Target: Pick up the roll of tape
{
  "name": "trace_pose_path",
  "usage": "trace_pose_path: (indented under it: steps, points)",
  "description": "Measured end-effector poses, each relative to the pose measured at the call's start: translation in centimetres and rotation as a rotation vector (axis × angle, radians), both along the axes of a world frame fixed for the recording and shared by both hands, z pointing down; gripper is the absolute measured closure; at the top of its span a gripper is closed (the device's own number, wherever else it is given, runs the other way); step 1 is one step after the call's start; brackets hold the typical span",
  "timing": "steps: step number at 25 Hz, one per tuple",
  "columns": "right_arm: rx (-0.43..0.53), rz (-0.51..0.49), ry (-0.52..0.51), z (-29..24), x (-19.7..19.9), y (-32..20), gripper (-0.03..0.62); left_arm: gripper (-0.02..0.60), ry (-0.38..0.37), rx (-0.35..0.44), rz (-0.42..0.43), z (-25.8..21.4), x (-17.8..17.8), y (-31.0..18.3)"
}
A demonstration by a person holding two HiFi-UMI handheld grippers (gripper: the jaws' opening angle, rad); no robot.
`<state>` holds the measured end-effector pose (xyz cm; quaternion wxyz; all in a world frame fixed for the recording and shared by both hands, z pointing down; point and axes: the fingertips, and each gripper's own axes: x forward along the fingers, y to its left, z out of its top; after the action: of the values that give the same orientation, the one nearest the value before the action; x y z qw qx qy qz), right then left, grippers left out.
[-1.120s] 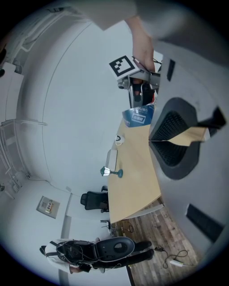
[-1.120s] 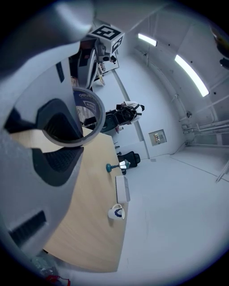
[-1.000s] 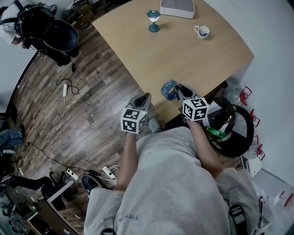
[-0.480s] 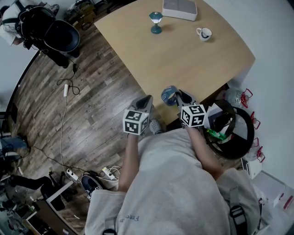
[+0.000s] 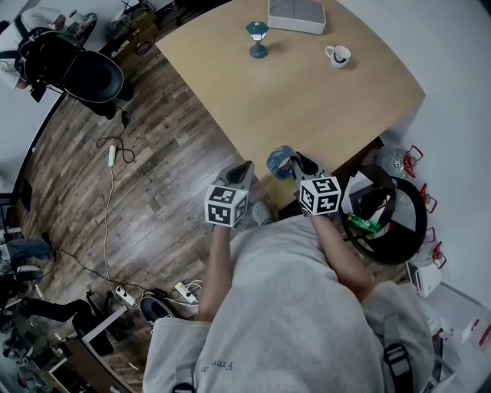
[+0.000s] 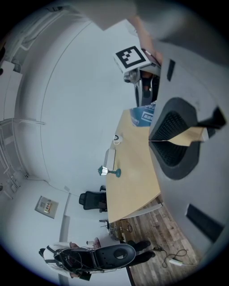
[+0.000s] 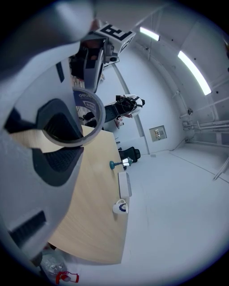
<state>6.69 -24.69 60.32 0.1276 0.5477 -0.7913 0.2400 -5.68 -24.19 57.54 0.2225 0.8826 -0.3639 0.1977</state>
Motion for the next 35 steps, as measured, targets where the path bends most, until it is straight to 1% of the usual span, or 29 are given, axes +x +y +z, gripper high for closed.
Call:
trace_pose_path:
  steps: [18, 31, 35]
  points:
    - [0.004, 0.037, -0.011, -0.03, 0.5, -0.1, 0.546, 0.575, 0.0, -0.003, 0.023, 0.25, 0.08, 0.32]
    - [0.004, 0.021, -0.017, 0.14, 0.07, -0.28, 0.546, 0.575, -0.001, -0.003, 0.03, 0.29, 0.45, 0.28]
    - [0.01, 0.0, -0.006, -0.07, -0.34, -0.22, 0.546, 0.575, 0.006, -0.011, 0.066, 0.43, 0.96, 0.83]
